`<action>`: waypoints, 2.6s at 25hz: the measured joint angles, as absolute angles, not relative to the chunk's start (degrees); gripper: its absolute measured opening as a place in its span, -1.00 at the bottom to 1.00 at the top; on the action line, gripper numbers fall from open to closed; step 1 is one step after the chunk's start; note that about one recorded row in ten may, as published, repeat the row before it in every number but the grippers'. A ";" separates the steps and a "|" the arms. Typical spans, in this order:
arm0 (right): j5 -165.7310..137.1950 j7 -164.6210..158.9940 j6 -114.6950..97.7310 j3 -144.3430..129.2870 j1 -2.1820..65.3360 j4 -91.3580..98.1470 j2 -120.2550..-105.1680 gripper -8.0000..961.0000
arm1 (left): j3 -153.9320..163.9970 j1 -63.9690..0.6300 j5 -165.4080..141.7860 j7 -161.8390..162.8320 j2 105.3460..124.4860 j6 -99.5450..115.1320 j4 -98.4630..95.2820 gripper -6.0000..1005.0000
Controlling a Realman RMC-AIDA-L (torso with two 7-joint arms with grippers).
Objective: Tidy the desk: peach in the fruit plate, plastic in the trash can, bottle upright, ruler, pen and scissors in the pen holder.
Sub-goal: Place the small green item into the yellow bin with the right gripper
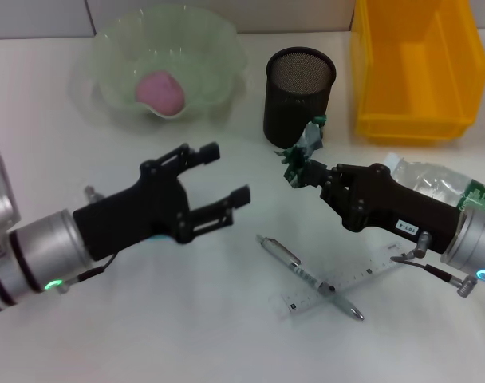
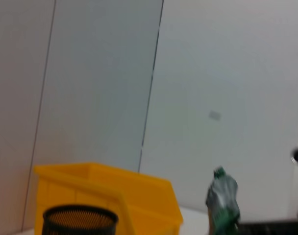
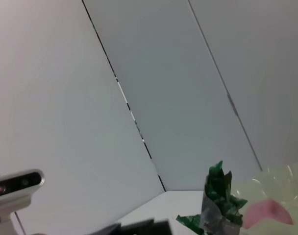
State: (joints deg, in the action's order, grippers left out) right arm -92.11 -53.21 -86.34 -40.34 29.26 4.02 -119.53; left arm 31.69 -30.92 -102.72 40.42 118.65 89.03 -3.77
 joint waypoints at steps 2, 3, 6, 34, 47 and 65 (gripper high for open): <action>-92.11 -53.20 -86.31 -40.34 29.13 4.22 -119.53 -0.99 | 34.96 -29.35 -102.76 41.88 118.60 89.25 -6.87 0.60; -92.11 -53.20 -86.30 -40.33 29.08 4.39 -119.52 -0.99 | 35.85 -28.88 -102.76 42.00 118.58 89.27 -7.64 0.60; -92.11 -53.18 -86.28 -40.34 28.89 4.84 -119.51 -0.99 | 38.89 -26.82 -102.76 41.81 118.56 89.23 -10.39 0.60; -92.10 -51.76 -86.47 -40.34 28.03 5.33 -119.53 -0.99 | 41.31 -23.91 -102.41 38.51 118.67 88.86 -12.62 0.59; -91.94 -49.61 -85.96 -33.85 27.19 5.18 -119.62 -0.99 | 41.30 -23.95 -102.44 38.49 118.74 89.05 -12.66 0.59; -91.93 -42.41 -80.87 -13.60 26.88 5.30 -119.49 -0.99 | 41.31 -24.22 -102.63 38.49 118.92 89.13 -12.66 0.59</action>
State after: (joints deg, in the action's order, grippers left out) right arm -91.93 -42.41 -80.87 -13.60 26.88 5.30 -119.49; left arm 41.31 -24.22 -102.62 38.49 118.92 89.13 -12.66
